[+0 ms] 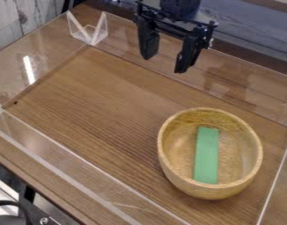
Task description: Remove the green block from the brown bowl and put it on the table
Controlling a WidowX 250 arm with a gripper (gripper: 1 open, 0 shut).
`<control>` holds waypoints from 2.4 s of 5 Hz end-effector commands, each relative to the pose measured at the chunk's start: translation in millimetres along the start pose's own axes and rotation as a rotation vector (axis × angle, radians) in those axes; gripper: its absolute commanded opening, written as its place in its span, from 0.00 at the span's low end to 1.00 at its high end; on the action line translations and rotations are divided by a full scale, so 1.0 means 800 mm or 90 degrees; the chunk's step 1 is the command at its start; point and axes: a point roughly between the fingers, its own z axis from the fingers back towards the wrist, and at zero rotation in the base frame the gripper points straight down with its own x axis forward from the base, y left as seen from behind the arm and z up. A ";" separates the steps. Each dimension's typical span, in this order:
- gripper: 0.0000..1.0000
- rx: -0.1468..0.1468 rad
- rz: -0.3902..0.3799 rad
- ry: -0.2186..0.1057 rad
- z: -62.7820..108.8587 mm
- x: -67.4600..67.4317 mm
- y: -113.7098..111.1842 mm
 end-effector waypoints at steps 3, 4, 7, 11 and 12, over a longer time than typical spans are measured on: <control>1.00 -0.023 0.087 0.014 -0.040 -0.053 -0.076; 1.00 -0.037 0.136 0.001 -0.036 -0.064 -0.119; 1.00 -0.063 0.191 -0.024 -0.070 -0.069 -0.140; 1.00 -0.067 0.296 -0.069 -0.062 -0.069 -0.113; 1.00 -0.070 0.324 -0.075 -0.056 -0.070 -0.112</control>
